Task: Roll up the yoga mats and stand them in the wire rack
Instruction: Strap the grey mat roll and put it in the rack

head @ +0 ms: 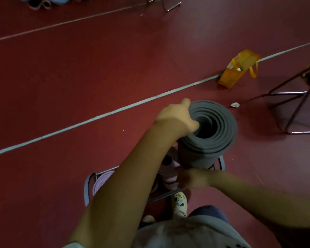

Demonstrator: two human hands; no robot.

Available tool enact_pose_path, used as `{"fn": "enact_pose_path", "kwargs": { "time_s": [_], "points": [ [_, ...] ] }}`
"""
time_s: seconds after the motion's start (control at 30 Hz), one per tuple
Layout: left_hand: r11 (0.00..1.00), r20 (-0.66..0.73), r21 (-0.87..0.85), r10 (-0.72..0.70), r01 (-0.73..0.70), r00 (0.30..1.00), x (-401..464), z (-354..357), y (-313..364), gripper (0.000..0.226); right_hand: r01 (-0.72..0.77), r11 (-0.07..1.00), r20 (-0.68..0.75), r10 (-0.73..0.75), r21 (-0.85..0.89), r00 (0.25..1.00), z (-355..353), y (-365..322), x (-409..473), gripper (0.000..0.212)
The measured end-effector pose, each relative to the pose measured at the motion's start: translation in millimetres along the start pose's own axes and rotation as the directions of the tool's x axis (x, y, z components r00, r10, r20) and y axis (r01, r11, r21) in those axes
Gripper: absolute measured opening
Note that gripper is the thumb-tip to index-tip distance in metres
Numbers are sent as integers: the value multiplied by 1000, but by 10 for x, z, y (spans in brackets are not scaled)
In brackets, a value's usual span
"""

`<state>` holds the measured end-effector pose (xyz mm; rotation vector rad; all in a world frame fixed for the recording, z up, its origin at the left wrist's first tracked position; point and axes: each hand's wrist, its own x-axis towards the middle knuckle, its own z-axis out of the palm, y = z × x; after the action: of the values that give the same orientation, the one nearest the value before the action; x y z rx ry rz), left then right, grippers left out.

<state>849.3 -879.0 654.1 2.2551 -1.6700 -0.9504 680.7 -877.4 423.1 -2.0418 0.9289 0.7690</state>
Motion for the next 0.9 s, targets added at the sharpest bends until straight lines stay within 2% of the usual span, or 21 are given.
{"fn": "enact_pose_path", "kwargs": {
  "time_s": [0.07, 0.13, 0.2, 0.27, 0.37, 0.47, 0.53, 0.6, 0.7, 0.8, 0.87, 0.9],
  "points": [
    [999, -24, 10, 51, -50, 998, -107, -46, 30, 38, -83, 988, -9, 85, 131, 996, -70, -82, -325, 43],
    [995, -48, 17, 95, -94, 994, -207, -67, 95, 23, -190, 966, -79, 206, 174, 975, -30, 63, -465, 49],
    [989, -90, 28, 146, -144, 985, -269, -68, 203, 16, -301, 920, -236, 360, 252, 903, -13, 241, -533, 61],
    [977, -127, 83, 208, -198, 970, -232, -21, 306, 16, -311, 876, -324, 435, 369, 840, 57, 376, -514, 71],
    [967, -64, 141, 224, -213, 973, -90, 259, 318, 22, -264, 892, -316, 387, 368, 866, 103, 487, -476, 61],
    [988, 99, 118, 86, -97, 991, 39, 780, 18, 36, -203, 939, -236, 272, 279, 933, -60, 260, -670, 34],
    [998, 137, 63, 18, -27, 990, 47, 1102, -213, 44, -168, 920, -167, 239, 353, 957, -129, 150, -694, 20],
    [1000, 137, 2, -19, 19, 990, 67, 1297, -350, 45, -168, 836, -148, 283, 523, 948, -79, 221, -644, 20],
    [997, 96, -40, -69, 73, 993, 216, 1306, -391, 43, -158, 556, -146, 462, 816, 875, -25, 394, -481, 36],
    [992, 46, -74, -95, 99, 994, 400, 1164, -348, 50, -1, 274, -159, 560, 962, 813, -283, 314, -602, 19],
    [993, 34, -66, -92, 94, 995, 515, 1072, -285, 50, 37, 160, -114, 500, 986, 859, -516, 337, -731, 57],
    [995, 37, -38, -87, 88, 996, 582, 1048, -244, 51, 28, 162, -98, 447, 986, 889, -616, 369, -773, 76]
  ]
}}
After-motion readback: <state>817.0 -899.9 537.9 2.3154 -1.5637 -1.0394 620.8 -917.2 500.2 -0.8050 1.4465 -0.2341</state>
